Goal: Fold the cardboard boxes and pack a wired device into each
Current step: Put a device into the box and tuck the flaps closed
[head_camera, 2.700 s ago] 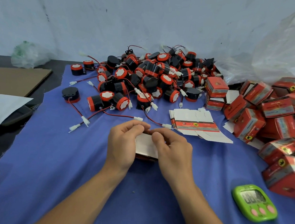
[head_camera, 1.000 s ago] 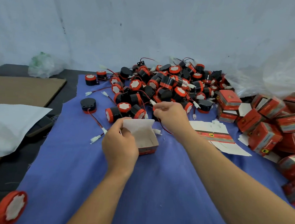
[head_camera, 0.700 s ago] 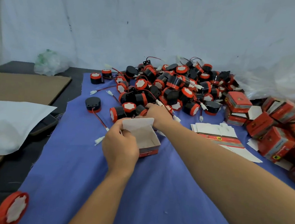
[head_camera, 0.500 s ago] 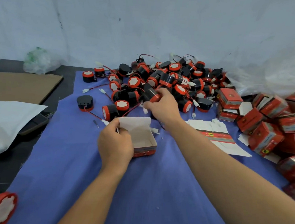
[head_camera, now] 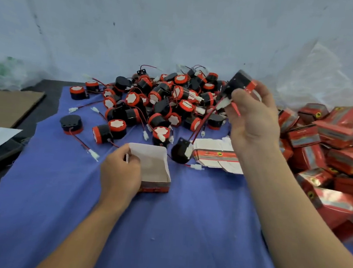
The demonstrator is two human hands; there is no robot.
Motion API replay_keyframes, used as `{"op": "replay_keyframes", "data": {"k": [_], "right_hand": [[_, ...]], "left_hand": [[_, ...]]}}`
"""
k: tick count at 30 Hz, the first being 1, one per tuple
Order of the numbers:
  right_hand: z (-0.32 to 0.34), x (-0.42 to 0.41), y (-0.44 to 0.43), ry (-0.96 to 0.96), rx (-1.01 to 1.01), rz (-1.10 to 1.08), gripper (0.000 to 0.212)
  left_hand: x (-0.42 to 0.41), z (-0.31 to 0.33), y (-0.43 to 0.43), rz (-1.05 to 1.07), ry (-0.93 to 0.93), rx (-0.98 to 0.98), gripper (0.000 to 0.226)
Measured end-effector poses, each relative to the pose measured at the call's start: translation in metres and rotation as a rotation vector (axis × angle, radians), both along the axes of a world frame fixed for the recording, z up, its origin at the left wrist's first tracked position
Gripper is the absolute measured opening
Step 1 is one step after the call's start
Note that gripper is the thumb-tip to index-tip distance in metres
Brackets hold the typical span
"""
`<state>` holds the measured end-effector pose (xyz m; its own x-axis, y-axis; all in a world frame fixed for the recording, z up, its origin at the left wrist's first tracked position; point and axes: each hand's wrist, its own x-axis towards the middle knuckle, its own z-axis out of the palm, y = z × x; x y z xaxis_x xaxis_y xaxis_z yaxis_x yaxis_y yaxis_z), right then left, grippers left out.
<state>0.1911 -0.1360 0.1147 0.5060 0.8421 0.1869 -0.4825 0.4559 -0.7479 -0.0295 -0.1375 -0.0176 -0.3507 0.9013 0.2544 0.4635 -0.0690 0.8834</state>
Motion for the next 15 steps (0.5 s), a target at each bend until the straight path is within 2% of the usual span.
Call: {"op": "replay_keyframes", "data": {"k": [2, 4, 6, 8, 10, 13, 14, 15], "right_hand": [[0.004, 0.004, -0.007, -0.038, 0.062, 0.055, 0.047], [0.004, 0.004, -0.016, -0.296, 0.153, 0.118, 0.057], [-0.003, -0.007, -0.025, -0.575, 0.203, 0.283, 0.065], [-0.016, -0.018, -0.028, -0.761, 0.109, 0.380, 0.064], [-0.031, -0.026, -0.031, -0.892, -0.052, 0.270, 0.056], [-0.061, -0.039, -0.045, -0.919, -0.104, 0.195, 0.060], [-0.070, -0.044, -0.050, -0.840, -0.072, 0.231, 0.063], [-0.075, -0.049, -0.054, -0.678, -0.050, 0.300, 0.062]], "left_hand": [[0.001, -0.001, -0.001, 0.015, -0.001, 0.018, 0.023], [0.005, -0.002, -0.002, 0.040, 0.004, 0.035, 0.019], [0.010, -0.002, -0.002, 0.054, 0.014, 0.045, 0.021], [0.012, -0.002, -0.004, 0.035, 0.029, 0.054, 0.024], [0.011, -0.003, -0.004, 0.008, 0.032, 0.066, 0.027], [0.010, -0.004, -0.005, -0.035, 0.032, 0.091, 0.032], [0.011, -0.002, -0.006, -0.048, 0.030, 0.103, 0.033], [0.011, -0.002, -0.005, -0.051, 0.029, 0.108, 0.033]]}}
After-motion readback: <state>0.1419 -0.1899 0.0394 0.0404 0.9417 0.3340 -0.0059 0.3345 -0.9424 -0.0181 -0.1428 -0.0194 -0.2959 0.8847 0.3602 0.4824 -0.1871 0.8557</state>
